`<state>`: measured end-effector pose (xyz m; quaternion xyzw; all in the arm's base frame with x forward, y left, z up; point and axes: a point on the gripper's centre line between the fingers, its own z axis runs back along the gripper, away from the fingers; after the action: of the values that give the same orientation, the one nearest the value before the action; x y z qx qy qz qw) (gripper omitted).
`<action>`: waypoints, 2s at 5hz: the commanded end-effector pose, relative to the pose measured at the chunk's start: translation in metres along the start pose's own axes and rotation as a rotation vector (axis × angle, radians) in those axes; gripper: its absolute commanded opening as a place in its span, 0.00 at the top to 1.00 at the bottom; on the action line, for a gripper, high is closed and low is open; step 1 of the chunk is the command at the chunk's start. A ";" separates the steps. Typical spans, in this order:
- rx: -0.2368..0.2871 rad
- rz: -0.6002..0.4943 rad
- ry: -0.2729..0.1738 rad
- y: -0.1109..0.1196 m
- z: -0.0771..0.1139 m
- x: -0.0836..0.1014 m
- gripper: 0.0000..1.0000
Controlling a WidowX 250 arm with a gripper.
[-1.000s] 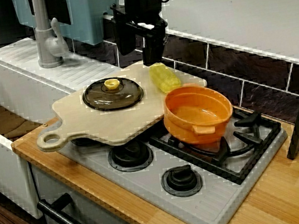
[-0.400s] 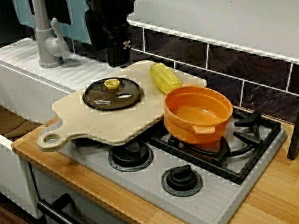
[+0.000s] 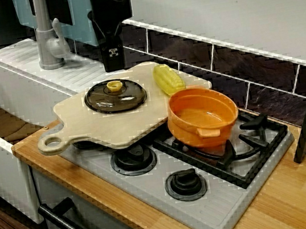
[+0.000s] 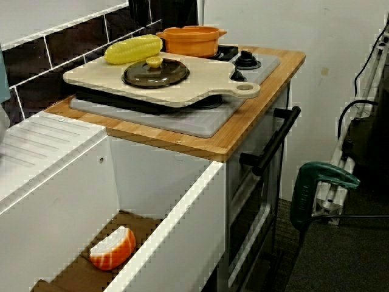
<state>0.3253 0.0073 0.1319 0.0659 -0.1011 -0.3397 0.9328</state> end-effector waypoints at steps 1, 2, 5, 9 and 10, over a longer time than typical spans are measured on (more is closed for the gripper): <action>0.023 -0.029 -0.076 0.022 0.012 -0.003 0.00; 0.030 -0.030 -0.060 0.022 0.004 0.000 0.00; 0.001 -0.050 -0.011 0.015 -0.009 0.000 0.00; -0.016 -0.081 0.037 0.002 -0.022 -0.002 0.00; -0.024 -0.076 0.040 0.006 -0.017 -0.002 0.00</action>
<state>0.3282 0.0062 0.0975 0.0544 -0.0509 -0.3727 0.9249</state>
